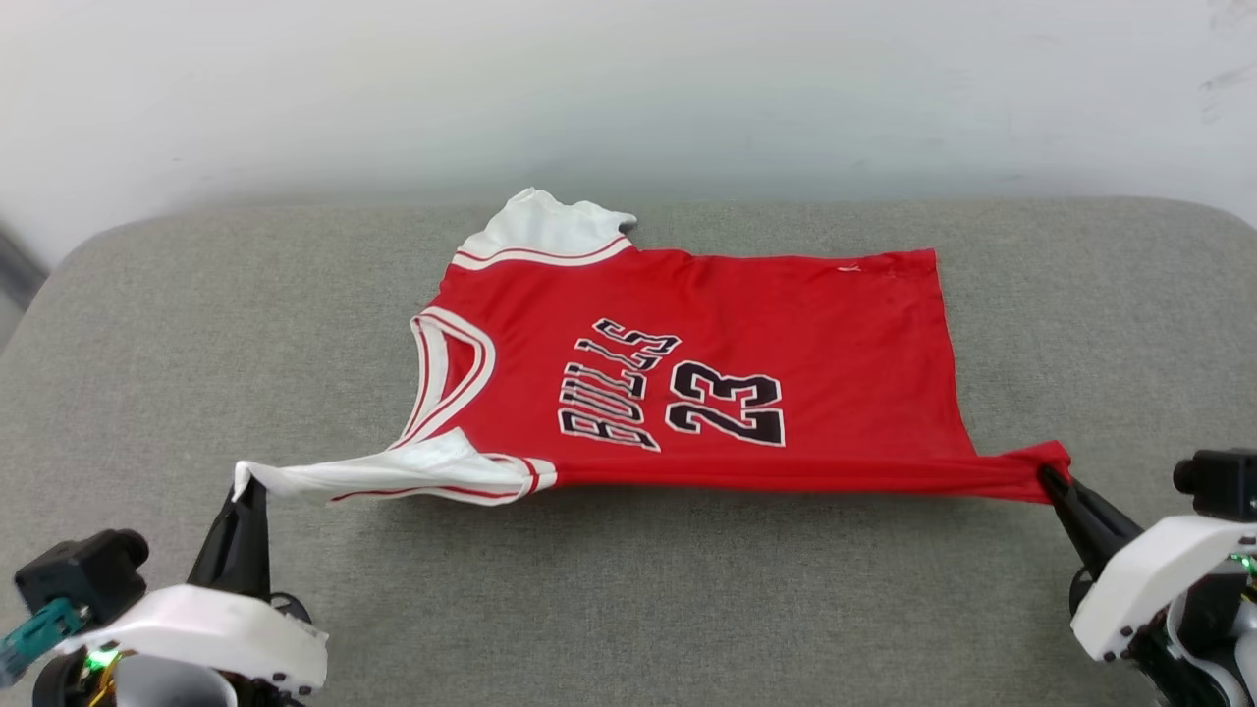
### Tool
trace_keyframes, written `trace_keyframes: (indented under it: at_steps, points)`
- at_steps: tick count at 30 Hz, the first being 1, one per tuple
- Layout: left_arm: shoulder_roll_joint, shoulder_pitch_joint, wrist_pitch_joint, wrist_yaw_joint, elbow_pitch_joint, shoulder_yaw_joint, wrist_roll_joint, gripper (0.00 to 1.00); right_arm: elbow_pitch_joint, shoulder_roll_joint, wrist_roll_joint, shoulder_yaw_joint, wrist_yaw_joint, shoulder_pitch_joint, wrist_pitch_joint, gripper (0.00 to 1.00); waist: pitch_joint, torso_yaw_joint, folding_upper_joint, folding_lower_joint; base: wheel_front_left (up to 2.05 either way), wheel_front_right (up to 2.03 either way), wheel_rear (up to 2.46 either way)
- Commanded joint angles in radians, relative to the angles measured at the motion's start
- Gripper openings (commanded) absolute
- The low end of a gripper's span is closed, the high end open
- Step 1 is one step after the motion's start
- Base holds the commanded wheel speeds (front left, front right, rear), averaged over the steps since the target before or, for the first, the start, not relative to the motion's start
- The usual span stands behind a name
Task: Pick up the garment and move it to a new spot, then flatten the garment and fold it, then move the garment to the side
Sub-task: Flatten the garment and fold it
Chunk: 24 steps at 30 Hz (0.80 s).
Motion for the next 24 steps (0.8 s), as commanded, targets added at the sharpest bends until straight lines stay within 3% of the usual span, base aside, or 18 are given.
trace_keyframes:
  at_steps: [1,5,8,14,24]
  points:
    - [0.02,0.039,0.013,0.038,-0.077,0.015,0.014,0.0,-0.062,0.017,-0.025,-0.048,-0.002,0.054,0.037,0.0,0.001,-0.002,-0.0001,0.0004,0.0,0.0,0.0]
    - [0.04,0.091,0.052,0.093,-0.211,0.019,0.031,0.0,-0.217,0.07,-0.095,-0.151,-0.002,0.132,0.141,0.0,0.009,-0.005,-0.0001,0.0004,0.0,0.0,0.0]
    - [0.044,0.089,0.075,0.1,-0.23,0.013,0.023,0.0,-0.293,0.112,-0.141,-0.197,-0.002,0.153,0.216,0.0,0.027,-0.01,-0.0001,0.0004,0.0,0.0,0.0]
    - [0.023,-0.031,0.075,0.039,-0.116,-0.009,-0.004,0.0,-0.286,0.169,-0.21,-0.231,-0.002,0.071,0.303,0.0,0.1,-0.012,-0.0001,0.0004,0.0,0.0,0.0]
    - [-0.025,-0.325,0.06,-0.094,0.206,-0.067,-0.02,0.0,-0.11,0.16,-0.238,-0.151,-0.002,-0.114,0.311,0.0,0.231,-0.008,-0.0001,0.0004,0.0,0.0,0.0]
